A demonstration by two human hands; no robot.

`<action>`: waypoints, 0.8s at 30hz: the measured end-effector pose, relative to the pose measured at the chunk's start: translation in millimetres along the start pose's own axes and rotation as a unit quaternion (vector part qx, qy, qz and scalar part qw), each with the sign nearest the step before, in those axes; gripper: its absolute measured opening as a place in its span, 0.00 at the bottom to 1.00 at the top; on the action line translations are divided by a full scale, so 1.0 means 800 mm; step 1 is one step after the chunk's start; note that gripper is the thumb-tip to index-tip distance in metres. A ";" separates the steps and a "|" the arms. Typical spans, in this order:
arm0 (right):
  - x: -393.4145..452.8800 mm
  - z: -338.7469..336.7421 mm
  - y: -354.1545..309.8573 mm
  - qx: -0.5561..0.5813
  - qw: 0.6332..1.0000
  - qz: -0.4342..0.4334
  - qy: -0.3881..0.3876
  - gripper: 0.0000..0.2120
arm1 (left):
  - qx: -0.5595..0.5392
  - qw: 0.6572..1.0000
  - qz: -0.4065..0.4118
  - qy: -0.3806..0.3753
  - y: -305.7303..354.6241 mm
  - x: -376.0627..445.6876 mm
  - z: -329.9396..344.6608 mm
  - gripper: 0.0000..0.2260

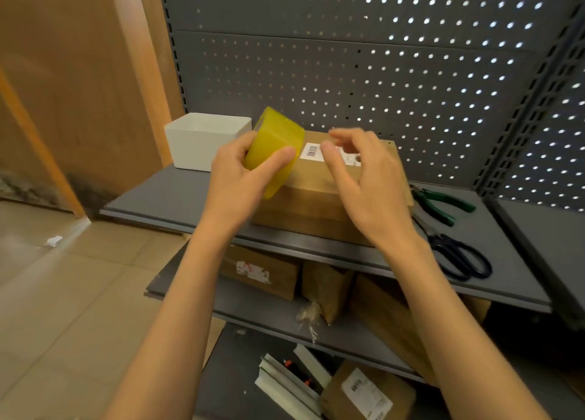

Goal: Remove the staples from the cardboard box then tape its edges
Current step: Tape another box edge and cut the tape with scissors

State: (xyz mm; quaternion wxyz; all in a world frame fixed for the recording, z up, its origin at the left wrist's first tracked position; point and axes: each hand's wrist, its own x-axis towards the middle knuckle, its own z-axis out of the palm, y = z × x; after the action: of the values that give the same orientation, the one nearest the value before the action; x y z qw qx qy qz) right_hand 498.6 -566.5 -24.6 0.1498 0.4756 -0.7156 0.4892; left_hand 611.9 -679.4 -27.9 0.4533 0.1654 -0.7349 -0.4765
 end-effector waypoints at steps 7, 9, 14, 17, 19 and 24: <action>0.006 -0.045 0.019 0.171 0.974 0.016 -0.145 0.21 | -0.061 0.997 0.003 -0.045 0.022 -0.046 0.061 0.07; 0.001 -0.051 0.023 0.187 0.967 0.000 -0.175 0.20 | -0.053 0.997 0.009 -0.051 0.025 -0.055 0.071 0.08; -0.011 -0.060 0.027 0.159 0.975 -0.058 -0.141 0.15 | 0.001 0.999 0.029 -0.016 0.026 -0.066 0.084 0.05; -0.015 -0.061 0.025 0.154 0.978 -0.065 -0.127 0.14 | 0.016 0.999 0.031 -0.014 0.026 -0.068 0.085 0.05; -0.016 -0.060 0.024 0.158 0.979 -0.062 -0.111 0.13 | 0.024 0.999 0.029 -0.023 0.025 -0.068 0.085 0.07; -0.013 -0.057 0.022 0.184 0.981 -0.035 -0.051 0.06 | 0.048 0.998 0.026 -0.042 0.023 -0.065 0.085 0.11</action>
State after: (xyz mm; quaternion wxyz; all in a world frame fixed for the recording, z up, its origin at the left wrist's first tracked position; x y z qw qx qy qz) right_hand 477.9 -521.5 -19.6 0.0402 0.5442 -0.6030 0.5819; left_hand 587.6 -597.8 -47.7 0.4257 0.1472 -0.7796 -0.4352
